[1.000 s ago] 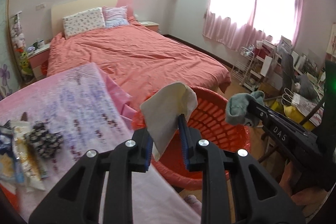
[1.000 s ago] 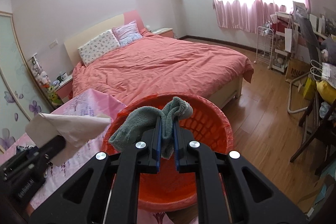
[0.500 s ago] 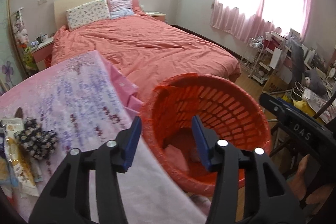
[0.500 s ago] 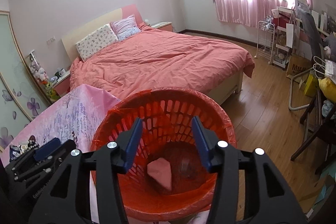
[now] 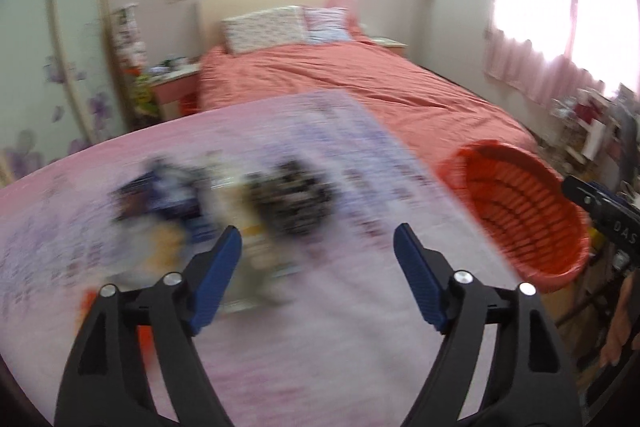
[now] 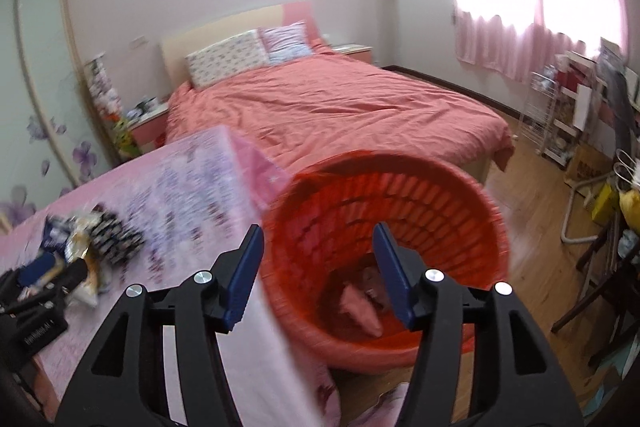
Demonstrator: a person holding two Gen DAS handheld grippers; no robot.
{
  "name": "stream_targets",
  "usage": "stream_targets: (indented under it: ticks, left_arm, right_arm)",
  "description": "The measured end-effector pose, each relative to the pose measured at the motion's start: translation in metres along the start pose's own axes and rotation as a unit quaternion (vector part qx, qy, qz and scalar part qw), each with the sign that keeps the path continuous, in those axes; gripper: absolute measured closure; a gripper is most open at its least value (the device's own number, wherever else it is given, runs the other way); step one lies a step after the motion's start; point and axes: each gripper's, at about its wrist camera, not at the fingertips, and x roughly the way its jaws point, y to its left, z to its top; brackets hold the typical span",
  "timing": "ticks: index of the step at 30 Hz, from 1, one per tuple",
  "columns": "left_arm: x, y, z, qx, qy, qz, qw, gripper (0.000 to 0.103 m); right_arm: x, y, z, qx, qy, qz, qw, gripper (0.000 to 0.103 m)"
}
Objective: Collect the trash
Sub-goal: 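Reach the left tool to the red-and-white paper cup and grasp it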
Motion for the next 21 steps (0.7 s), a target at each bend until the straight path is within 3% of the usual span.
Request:
stream_targets:
  ticks: [5, 11, 16, 21]
  left_arm:
    - [-0.023, 0.078, -0.027, -0.036, 0.002, 0.075, 0.9966, 0.012]
    - [-0.025, 0.143, -0.053, -0.079, 0.039, 0.101, 0.991, 0.008]
    - [-0.019, 0.159, -0.066, -0.076, 0.053, 0.095, 0.9912, 0.005]
    - [-0.001, 0.146, -0.069, -0.059, 0.073, 0.091, 0.9914, 0.005]
  right_arm:
    - [0.008, 0.041, -0.015, -0.024, 0.024, 0.029, 0.999, 0.046]
    - [0.019, 0.09, -0.033, -0.058, 0.052, 0.055, 0.995, 0.046]
    - [0.02, 0.118, -0.043, -0.079, 0.06, 0.061, 0.993, 0.046]
    - [0.024, 0.133, -0.047, -0.088, 0.068, 0.062, 0.992, 0.046]
